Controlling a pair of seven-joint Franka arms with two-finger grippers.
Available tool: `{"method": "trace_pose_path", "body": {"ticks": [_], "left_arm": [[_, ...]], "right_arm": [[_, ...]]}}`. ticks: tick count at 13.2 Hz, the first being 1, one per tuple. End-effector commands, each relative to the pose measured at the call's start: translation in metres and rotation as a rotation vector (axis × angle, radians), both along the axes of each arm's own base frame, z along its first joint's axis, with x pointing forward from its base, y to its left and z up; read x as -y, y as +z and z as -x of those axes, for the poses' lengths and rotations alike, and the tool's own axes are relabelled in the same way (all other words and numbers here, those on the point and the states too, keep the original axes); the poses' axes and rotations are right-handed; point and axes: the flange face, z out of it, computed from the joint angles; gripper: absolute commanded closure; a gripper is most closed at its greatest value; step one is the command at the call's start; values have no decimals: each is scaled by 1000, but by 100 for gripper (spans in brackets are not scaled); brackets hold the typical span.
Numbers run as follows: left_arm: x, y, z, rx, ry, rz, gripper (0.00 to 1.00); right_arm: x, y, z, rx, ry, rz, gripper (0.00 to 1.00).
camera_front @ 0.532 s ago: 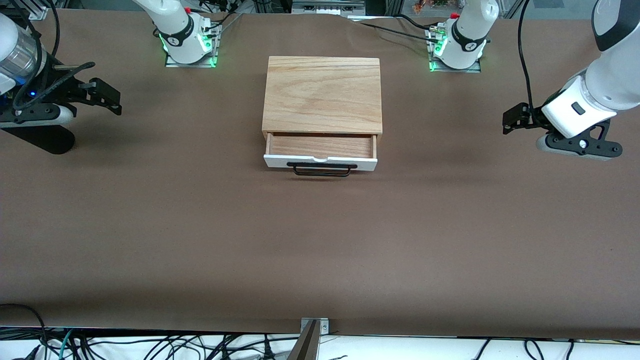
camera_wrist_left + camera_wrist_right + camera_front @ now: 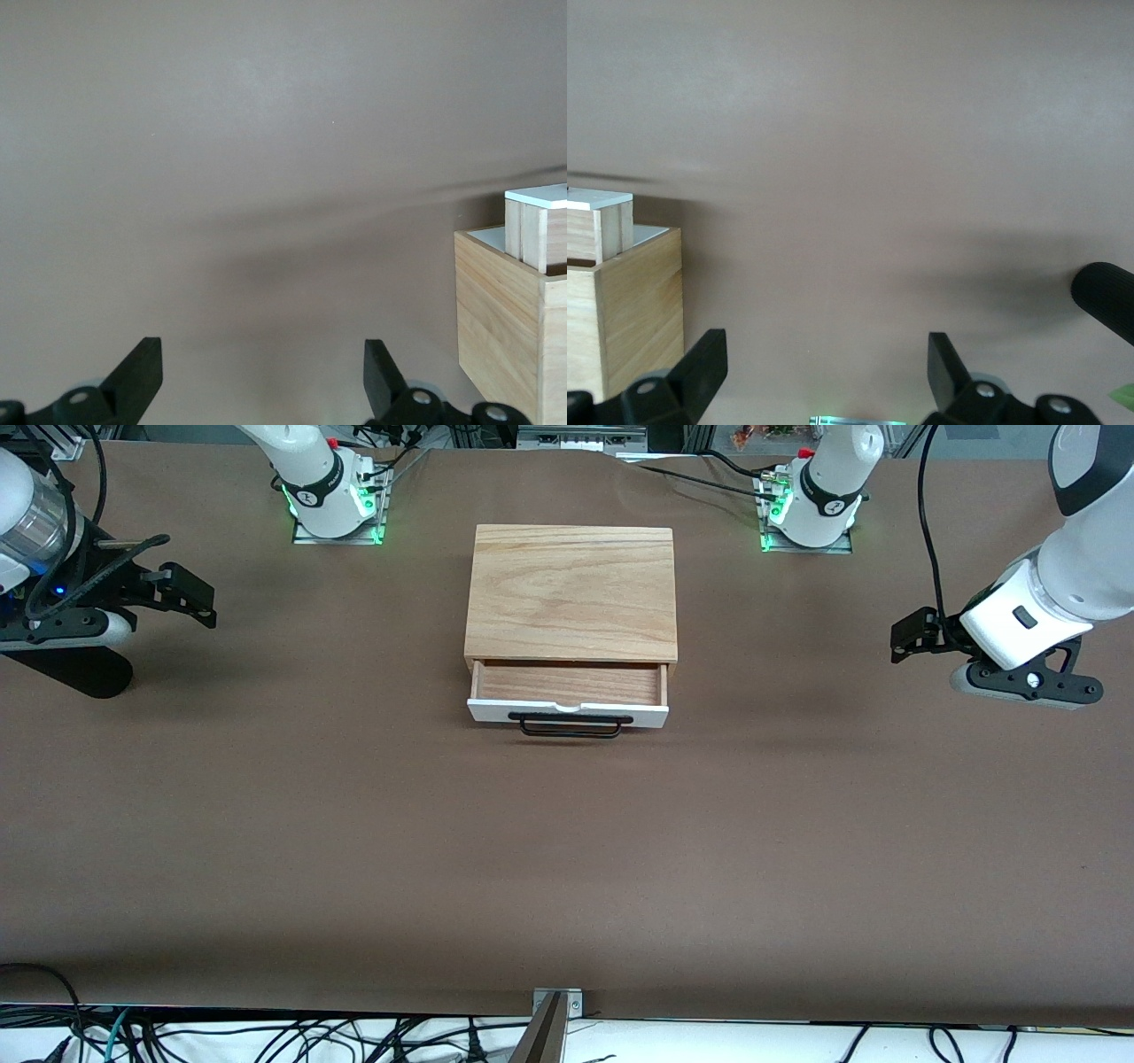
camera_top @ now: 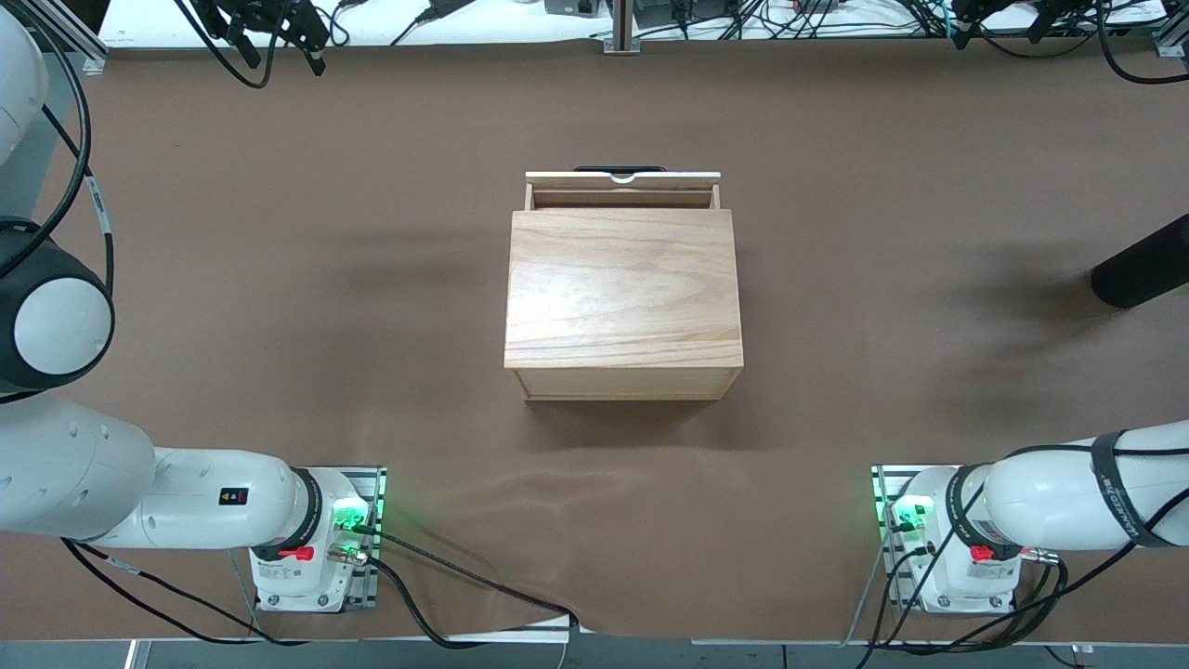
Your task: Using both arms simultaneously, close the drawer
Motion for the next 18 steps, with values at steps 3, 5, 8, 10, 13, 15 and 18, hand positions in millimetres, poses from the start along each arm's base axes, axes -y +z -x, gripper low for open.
{"method": "trace_pose_path", "body": {"ticks": [3,5,8,10,13,15,18], "left_arm": [[-1,5,-4,8,6,23,0],[-1,5,-4,8,6,23,0],[-1,5,-4,8,6,23,0],[0,5,-4,8,5,21,0],[0,5,-4,8,5,21,0],[0,5,-4,8,6,22,0],[0,4,-5,4,-9,33,0]], "right_arm": [[0,3,6,-4,-11,1,0],[1,3,6,-6,-11,2,0],[3,1,5,-7,-15,2,0],[3,1,5,-9,-15,3,0],[3,1,5,-7,-15,4,0],[3,2,5,-6,-15,4,0],[3,2,5,-6,-15,2,0]]}}
